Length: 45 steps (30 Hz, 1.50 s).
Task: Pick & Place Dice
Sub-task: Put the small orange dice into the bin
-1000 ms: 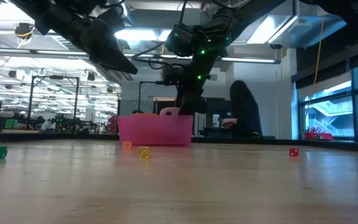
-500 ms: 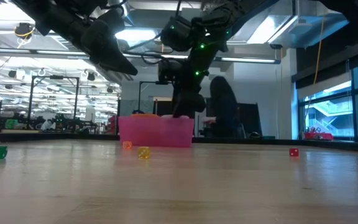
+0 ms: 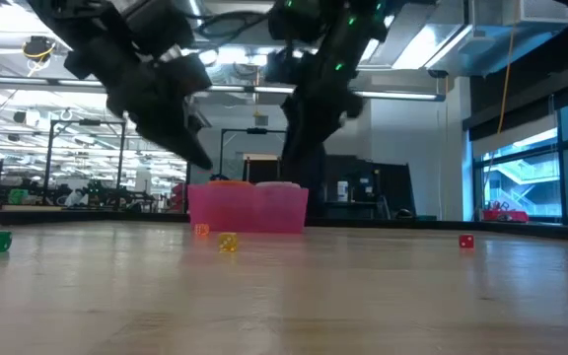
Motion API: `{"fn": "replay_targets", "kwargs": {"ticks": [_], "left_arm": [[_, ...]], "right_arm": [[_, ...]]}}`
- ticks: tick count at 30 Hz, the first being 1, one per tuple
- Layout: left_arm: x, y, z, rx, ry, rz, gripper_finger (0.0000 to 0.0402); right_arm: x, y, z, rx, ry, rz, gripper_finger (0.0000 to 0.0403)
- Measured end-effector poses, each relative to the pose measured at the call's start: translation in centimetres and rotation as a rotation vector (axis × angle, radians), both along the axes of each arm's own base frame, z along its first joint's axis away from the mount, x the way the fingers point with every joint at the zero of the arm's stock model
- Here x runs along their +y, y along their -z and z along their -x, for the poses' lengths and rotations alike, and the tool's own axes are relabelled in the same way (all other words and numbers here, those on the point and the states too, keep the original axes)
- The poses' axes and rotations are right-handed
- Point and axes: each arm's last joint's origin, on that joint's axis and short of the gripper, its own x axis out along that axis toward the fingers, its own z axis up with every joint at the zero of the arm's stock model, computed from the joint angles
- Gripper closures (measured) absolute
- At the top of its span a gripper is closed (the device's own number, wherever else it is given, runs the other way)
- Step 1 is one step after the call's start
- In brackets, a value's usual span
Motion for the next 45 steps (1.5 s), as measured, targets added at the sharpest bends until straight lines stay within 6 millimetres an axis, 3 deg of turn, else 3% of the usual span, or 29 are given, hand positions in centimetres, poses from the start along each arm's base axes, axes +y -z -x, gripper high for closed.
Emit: {"fn": "replay_targets", "kwargs": {"ticks": [6,9,12,17,22,25,33,39,45], "left_arm": [[-0.5,2.4,-0.9,0.122,-0.108,-0.155,0.0354],[-0.4,3.4,-1.2,0.164,-0.165,-0.148,0.0336],[-0.4,4.4,-1.4,0.193,-0.211,-0.100,0.0316],[-0.3,5.0,-1.7,0.187,-0.333,0.008,0.0290],[-0.2,5.0,-1.6,0.159,-0.461,0.057,0.0282],[-0.2,5.0,-1.6,0.151,-0.492,0.094,0.0282],[-0.7,5.0,-1.7,0.141,-0.512,0.140,0.0285],[-1.2,4.7,-2.0,0.102,-0.496,0.155,0.0287],[-1.2,4.9,-2.0,0.100,-0.525,0.152,0.0288]], "right_arm": [[1.4,-0.8,2.1,0.118,-0.076,-0.306,0.0163],[2.2,-1.1,3.1,0.114,-0.166,-0.526,0.0163],[3.0,-1.3,3.9,0.119,-0.210,-0.583,0.0163],[3.1,-1.2,4.7,0.137,-0.220,-0.542,0.0163],[1.9,-0.8,5.4,0.226,-0.038,-0.315,0.0163],[1.1,0.1,5.8,0.241,0.002,-0.266,0.0163],[0.4,3.7,10.4,0.182,0.201,-0.270,0.0163],[0.3,1.4,13.1,-0.051,0.263,-0.123,0.0163],[0.0,-1.0,13.9,-0.281,0.311,-0.029,0.0163]]}}
